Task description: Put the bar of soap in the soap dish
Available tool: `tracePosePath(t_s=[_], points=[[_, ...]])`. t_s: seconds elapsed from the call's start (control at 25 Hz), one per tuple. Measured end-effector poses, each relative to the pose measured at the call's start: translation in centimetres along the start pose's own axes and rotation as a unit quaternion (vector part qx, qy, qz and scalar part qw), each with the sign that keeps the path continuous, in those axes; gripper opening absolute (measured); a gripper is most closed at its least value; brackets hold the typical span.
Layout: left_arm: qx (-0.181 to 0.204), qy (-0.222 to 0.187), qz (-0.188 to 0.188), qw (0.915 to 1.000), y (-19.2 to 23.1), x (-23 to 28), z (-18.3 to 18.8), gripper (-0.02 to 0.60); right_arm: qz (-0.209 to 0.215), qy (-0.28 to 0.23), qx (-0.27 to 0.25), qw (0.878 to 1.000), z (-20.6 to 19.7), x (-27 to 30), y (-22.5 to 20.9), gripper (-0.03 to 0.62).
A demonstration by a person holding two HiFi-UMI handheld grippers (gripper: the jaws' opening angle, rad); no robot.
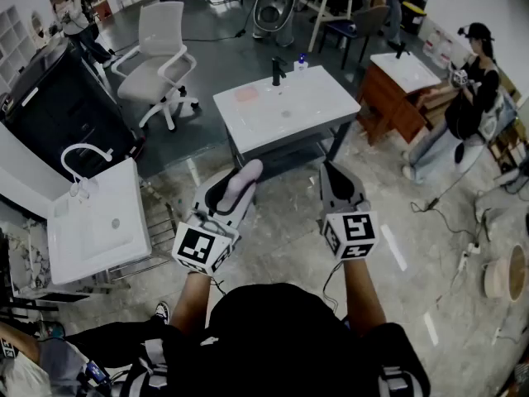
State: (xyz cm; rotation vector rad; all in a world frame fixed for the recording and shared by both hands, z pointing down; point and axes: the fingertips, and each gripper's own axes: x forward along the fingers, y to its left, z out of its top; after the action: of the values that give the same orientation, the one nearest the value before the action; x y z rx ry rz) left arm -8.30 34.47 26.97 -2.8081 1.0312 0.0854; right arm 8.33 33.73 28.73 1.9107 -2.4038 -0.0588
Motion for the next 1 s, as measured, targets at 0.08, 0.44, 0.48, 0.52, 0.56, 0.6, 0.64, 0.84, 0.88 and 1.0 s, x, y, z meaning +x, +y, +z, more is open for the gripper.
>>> tracePosePath(t_s=[0.08,0.44,0.48,0.52,0.56,0.6,0.64,0.84,0.88,1.0], points=[[-0.001,0.006,0.004,1.0,0.0,-0.1,0.0,0.173,0.0,0.002,0.001,1.0,-0.1,0.0,0.1,0.035],[-0.001,0.009,0.008,0.9999,-0.7,0.3,0.1,0.173,0.023,-0.006,0.006,1.0,-0.3,-0.3,0.5,0.035],[-0.001,0.01,0.009,0.9999,-0.8,0.4,0.0,0.173,0.024,-0.006,0.007,1.0,-0.3,-0.3,0.4,0.035],[-0.002,0.011,0.01,0.9999,-1.0,0.6,0.0,0.173,0.025,-0.005,0.008,1.0,-0.4,-0.3,0.2,0.035],[-0.002,0.012,0.01,0.9999,-1.2,0.8,0.0,0.173,0.027,-0.004,0.01,1.0,-0.5,-0.3,0.0,0.035],[-0.002,0.013,0.012,0.9998,-1.4,1.0,-0.1,0.173,0.029,-0.003,0.01,1.0,-0.6,-0.3,-0.2,0.035],[-0.001,0.014,0.013,0.9998,-1.6,1.2,-0.1,0.173,0.031,-0.002,0.009,0.999,-0.8,-0.3,-0.5,0.035],[0.002,0.014,0.03,0.9994,-2.9,1.7,-0.7,0.173,0.049,0.004,0.015,0.999,-2.2,-0.8,-1.3,0.035],[-0.001,0.015,0.034,0.9993,-3.2,1.7,-1.0,0.173,0.051,0.006,0.016,0.999,-2.6,-0.9,-1.5,0.035],[-0.002,0.022,0.044,0.9988,-4.0,1.4,-1.7,0.173,0.063,0.01,0.019,0.998,-3.4,-1.3,-1.7,0.035]])
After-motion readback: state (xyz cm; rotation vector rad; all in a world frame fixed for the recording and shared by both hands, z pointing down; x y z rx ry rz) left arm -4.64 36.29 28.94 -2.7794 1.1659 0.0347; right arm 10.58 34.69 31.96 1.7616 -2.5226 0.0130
